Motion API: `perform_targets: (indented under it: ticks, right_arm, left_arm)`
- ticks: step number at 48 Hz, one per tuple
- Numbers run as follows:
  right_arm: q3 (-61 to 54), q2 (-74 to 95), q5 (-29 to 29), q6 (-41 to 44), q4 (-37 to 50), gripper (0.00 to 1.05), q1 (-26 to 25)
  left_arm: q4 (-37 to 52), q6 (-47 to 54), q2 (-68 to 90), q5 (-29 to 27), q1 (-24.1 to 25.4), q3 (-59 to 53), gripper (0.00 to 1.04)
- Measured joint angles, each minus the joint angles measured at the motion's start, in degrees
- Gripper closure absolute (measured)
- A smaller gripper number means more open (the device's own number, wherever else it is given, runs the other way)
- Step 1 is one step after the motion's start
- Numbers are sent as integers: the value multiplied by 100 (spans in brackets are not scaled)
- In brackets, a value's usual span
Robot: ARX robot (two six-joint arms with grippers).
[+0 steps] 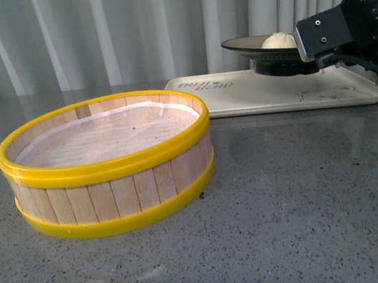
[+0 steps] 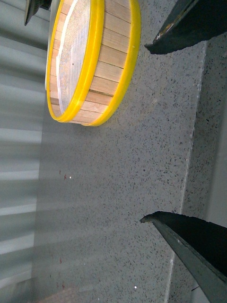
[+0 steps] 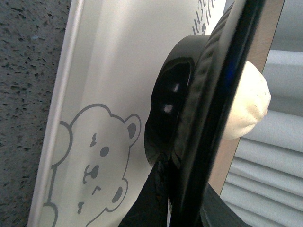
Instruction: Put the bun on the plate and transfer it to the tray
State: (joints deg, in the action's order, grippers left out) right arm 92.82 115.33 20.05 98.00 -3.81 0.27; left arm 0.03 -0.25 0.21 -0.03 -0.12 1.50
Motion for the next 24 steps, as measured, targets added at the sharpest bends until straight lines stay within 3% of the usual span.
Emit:
perform_targets:
  ticks: [24]
  right_arm:
    - [1150, 957, -162, 175, -345, 102, 44]
  left_arm:
    - [0, 0, 0, 0, 0, 0, 7]
